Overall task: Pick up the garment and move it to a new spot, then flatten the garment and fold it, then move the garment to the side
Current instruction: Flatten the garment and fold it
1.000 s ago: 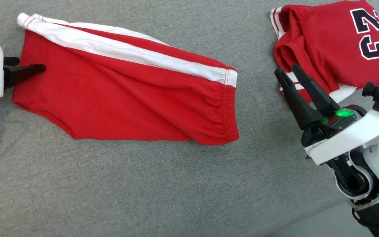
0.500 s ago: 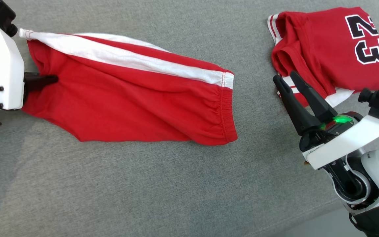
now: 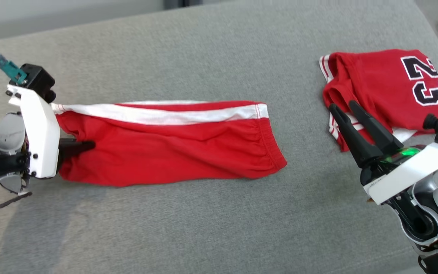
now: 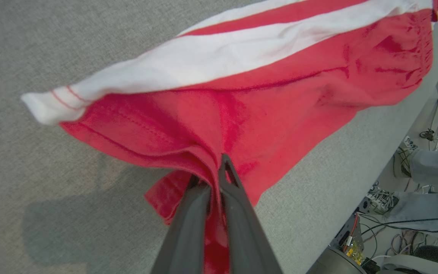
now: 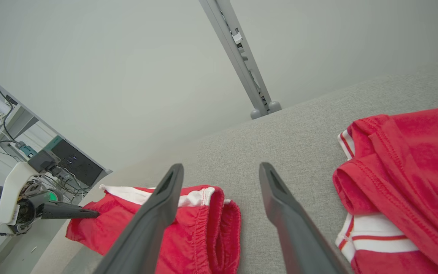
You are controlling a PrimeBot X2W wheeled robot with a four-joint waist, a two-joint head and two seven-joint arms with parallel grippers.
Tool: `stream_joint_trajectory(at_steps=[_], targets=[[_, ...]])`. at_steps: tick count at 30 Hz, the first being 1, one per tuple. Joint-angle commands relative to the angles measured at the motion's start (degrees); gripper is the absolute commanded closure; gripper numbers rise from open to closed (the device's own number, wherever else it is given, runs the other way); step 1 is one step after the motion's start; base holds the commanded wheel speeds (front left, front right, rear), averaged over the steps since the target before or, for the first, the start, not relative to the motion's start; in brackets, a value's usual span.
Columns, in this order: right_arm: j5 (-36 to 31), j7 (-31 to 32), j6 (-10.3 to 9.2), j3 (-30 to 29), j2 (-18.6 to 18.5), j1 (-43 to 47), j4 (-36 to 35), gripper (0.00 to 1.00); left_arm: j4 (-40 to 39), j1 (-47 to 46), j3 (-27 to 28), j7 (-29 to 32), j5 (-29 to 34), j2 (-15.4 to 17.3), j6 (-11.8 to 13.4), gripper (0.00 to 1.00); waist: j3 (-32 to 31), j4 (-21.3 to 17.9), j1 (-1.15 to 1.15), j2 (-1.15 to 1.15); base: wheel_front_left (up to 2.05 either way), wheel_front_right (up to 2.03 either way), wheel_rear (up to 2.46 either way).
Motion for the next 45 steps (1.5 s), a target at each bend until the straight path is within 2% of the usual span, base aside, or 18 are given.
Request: stream_joint_trajectory(at_steps=[1,8,13,14,15,16,21,26,30,36,40,45], targets=[[-0.5,0.4,0.02,-0.5,-0.4,0.9,0.2,0.00,0.0,1.1,0.1,-0.6,-0.5,0.4,-0.1,1.00,-2.6,2.0,0.00,0.00,0.00,0.00,0.00],[-0.8,3.1,0.02,-2.9,-0.7,4.0,-0.1,0.00,-1.0,5.9,-0.1,-2.3,-3.2,0.9,0.3,1.00,-6.2,4.2,0.00,0.00,0.00,0.00,0.00],[-1.6,5.2,0.03,-4.1,0.2,5.3,-1.1,0.00,0.8,8.6,-1.0,-5.2,-1.4,0.2,0.8,1.00,-7.3,4.9,0.00,0.00,0.00,0.00,0.00],[-1.7,5.6,0.03,-4.3,0.4,5.5,-1.2,0.00,1.4,8.8,-1.2,-5.4,-1.2,0.1,0.9,0.81,-7.4,4.9,0.00,0.00,0.00,0.00,0.00],[-1.9,5.8,0.02,-4.6,0.5,5.6,-1.3,0.00,1.9,9.1,-1.3,-5.6,-1.0,-0.1,0.9,0.19,-7.5,5.0,0.00,0.00,0.00,0.00,0.00],[-2.0,6.0,0.02,-4.7,0.7,5.8,-1.4,0.00,2.5,9.3,-1.5,-5.7,-0.8,-0.3,1.0,0.00,-7.6,5.1,0.00,0.00,0.00,0.00,0.00],[-3.0,6.4,0.03,-5.6,1.4,6.1,-1.8,0.00,4.2,9.2,-1.6,-6.3,0.0,-1.0,0.7,0.00,-8.5,5.8,0.00,0.00,0.00,0.00,0.00],[-5.5,4.7,0.02,-6.3,1.8,5.7,-2.0,0.00,4.2,7.3,-0.2,-10.6,2.5,-0.9,0.5,0.00,-9.5,6.9,0.00,0.00,0.00,0.00,0.00],[-8.9,1.8,0.02,-6.1,3.0,5.4,-1.0,0.00,4.3,6.6,1.5,-21.8,8.7,-1.2,3.5,0.00,-10.4,8.2,0.00,0.00,0.00,0.00,0.00],[-14.0,-3.4,0.03,-7.1,4.5,6.3,0.6,0.00,0.5,11.0,4.5,-35.5,11.4,-0.4,7.8,0.00,-12.1,10.8,0.00,0.00,0.00,0.00,0.00],[-17.8,-6.4,0.02,-9.6,6.5,7.5,1.3,0.00,-3.9,14.9,6.1,-44.0,13.4,0.8,12.0,0.00,-13.2,12.5,0.00,0.00,0.00,0.00,0.00],[-23.2,-8.5,0.02,-13.9,10.4,9.4,2.4,0.00,-9.2,20.6,8.9,-54.7,15.0,2.7,18.5,0.00,-13.9,14.1,0.00,0.00,0.00,0.00,0.00]])
